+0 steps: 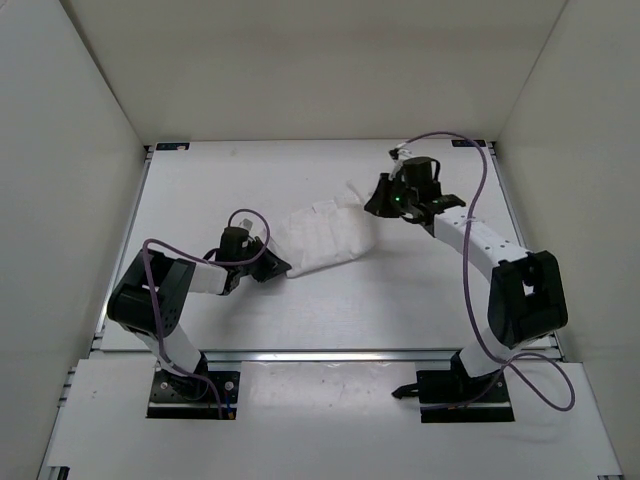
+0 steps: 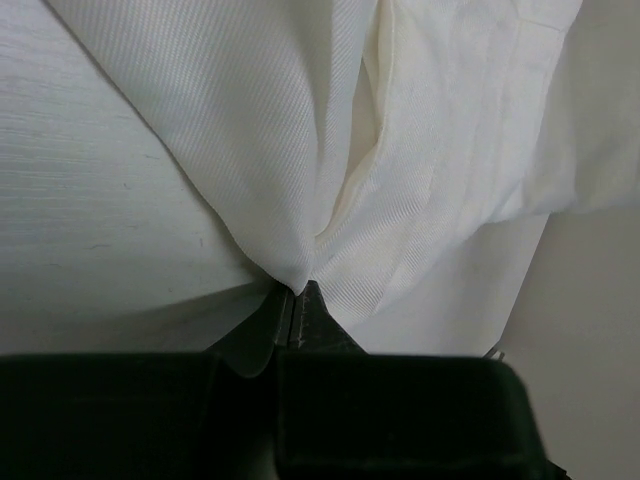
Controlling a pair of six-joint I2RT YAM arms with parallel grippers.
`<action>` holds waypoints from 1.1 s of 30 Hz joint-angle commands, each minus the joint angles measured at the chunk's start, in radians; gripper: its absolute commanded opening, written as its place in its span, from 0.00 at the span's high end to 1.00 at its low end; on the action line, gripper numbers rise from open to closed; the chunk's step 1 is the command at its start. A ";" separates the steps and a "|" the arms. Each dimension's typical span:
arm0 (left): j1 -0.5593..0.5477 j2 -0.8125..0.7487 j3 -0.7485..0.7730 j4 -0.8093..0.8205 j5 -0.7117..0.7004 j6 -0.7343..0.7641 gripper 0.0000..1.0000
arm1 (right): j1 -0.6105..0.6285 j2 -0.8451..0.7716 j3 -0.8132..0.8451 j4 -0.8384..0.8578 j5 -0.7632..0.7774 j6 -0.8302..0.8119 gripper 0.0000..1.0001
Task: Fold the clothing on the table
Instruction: Fold the skirt
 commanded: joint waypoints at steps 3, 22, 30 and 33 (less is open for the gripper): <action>0.022 0.011 0.013 -0.032 0.033 0.058 1.00 | 0.171 -0.014 0.067 -0.015 0.061 -0.064 1.00; 0.027 0.027 -0.001 -0.015 0.093 0.084 0.94 | 0.455 0.260 0.122 0.099 -0.026 0.026 1.00; 0.025 0.029 -0.014 -0.018 0.115 0.087 0.89 | 0.462 0.378 0.240 0.033 -0.061 0.011 1.00; 0.044 0.024 -0.026 0.005 0.138 0.084 0.76 | 0.462 0.371 0.251 0.017 -0.081 0.011 0.89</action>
